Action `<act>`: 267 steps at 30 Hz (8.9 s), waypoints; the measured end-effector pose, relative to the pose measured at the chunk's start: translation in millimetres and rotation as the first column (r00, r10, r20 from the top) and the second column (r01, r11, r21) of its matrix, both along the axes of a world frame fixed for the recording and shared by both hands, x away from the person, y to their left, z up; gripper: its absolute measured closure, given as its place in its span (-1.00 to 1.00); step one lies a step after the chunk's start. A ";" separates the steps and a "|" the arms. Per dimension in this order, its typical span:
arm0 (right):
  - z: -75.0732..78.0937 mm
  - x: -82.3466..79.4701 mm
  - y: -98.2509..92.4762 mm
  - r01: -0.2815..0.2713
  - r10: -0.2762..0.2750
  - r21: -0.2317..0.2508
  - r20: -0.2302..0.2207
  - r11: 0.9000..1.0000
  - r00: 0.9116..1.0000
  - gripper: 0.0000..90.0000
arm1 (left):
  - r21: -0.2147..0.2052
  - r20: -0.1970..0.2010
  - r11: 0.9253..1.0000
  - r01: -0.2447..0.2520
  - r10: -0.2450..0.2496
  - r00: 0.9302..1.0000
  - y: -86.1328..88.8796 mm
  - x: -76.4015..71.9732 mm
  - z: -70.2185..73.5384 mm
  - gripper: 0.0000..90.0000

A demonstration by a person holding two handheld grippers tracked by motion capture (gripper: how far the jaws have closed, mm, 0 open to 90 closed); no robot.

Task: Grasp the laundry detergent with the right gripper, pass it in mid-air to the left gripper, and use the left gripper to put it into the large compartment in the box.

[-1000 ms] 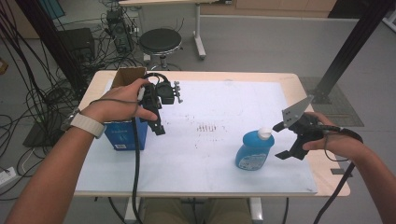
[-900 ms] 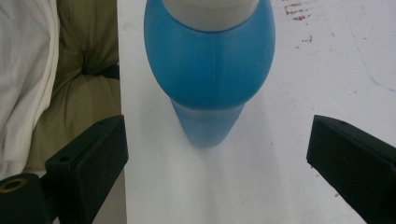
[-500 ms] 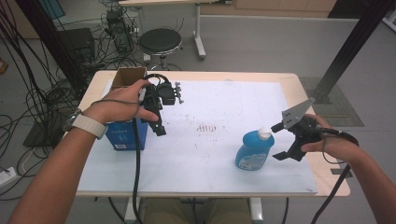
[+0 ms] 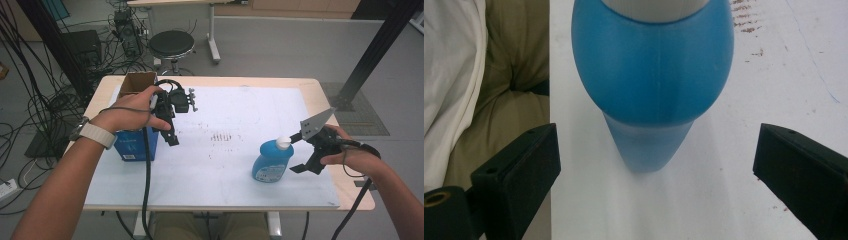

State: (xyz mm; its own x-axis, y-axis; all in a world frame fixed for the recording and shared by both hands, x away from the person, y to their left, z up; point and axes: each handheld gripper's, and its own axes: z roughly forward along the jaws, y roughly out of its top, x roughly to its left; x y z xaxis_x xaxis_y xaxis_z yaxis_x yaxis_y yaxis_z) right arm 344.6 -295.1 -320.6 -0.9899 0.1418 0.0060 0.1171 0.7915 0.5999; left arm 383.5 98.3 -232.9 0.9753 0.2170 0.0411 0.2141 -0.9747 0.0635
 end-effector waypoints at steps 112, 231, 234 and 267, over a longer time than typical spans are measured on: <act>-39.3 0.9 1.5 0.020 -0.021 0.140 0.004 0.990 1.000 -0.89 | -0.011 0.000 1.000 -0.027 0.027 1.000 5.5 -3.9 -3.2 -0.80; -43.7 2.9 1.0 0.041 -0.042 0.168 0.007 0.985 0.999 -0.89 | -0.032 0.003 0.999 -0.043 0.043 0.999 9.3 -0.6 -6.5 -0.79; -44.9 2.9 1.9 0.040 -0.042 0.169 0.007 0.985 0.999 -0.89 | -0.030 0.001 0.999 -0.044 0.044 0.999 9.2 -0.5 -6.8 -0.79; -59.4 1.4 10.5 0.025 -0.030 0.257 0.014 0.966 0.999 -0.79 | -0.028 -0.001 0.999 -0.041 0.041 0.999 9.3 0.7 -9.4 -0.79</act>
